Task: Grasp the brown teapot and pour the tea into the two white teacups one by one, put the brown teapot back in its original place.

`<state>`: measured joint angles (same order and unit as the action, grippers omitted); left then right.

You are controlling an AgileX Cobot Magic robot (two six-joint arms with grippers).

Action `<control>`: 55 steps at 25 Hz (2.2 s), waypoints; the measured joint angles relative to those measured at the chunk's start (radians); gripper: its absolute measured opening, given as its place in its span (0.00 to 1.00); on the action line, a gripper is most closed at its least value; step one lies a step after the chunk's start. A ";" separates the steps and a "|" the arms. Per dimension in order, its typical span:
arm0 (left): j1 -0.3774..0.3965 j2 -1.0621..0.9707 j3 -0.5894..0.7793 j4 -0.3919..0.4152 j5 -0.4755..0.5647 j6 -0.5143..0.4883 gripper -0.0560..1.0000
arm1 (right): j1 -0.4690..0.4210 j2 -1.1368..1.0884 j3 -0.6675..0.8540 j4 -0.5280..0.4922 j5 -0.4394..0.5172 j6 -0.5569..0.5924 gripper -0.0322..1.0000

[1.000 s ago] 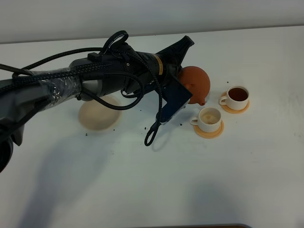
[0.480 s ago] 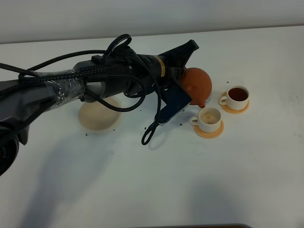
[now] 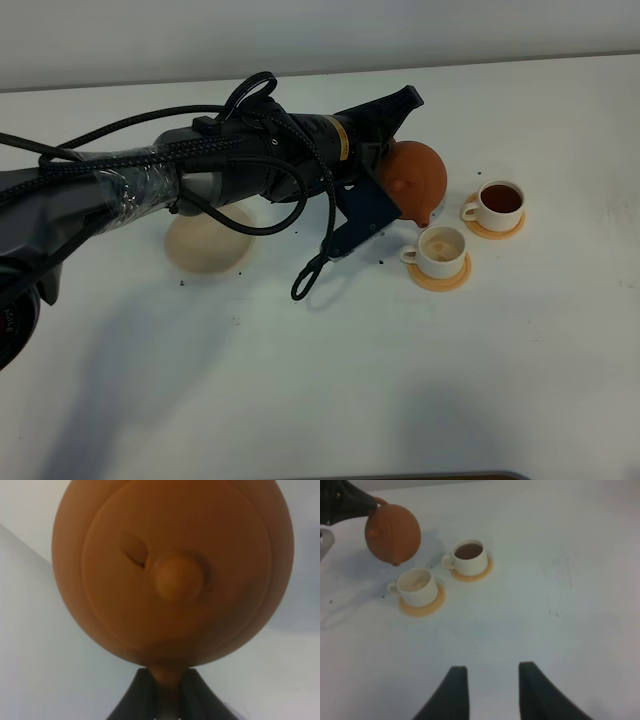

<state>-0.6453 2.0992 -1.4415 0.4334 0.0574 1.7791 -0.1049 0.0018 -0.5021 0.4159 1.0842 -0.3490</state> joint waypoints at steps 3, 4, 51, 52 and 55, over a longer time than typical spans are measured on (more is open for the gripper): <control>0.000 0.000 0.000 0.000 -0.010 0.023 0.16 | 0.000 0.000 0.000 0.000 0.000 0.000 0.26; 0.000 0.000 0.000 0.000 -0.018 0.032 0.16 | 0.000 0.000 0.000 0.000 0.000 0.000 0.26; -0.021 0.039 0.000 0.001 -0.228 0.205 0.16 | 0.000 0.000 0.000 0.000 0.000 0.000 0.26; -0.021 0.039 0.000 0.000 -0.229 0.215 0.16 | 0.000 0.000 0.000 0.000 0.000 0.000 0.26; -0.021 0.039 0.000 0.000 -0.229 0.226 0.16 | 0.000 0.000 0.000 0.000 0.000 0.000 0.26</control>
<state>-0.6668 2.1379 -1.4415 0.4334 -0.1713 2.0055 -0.1049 0.0018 -0.5021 0.4159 1.0842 -0.3490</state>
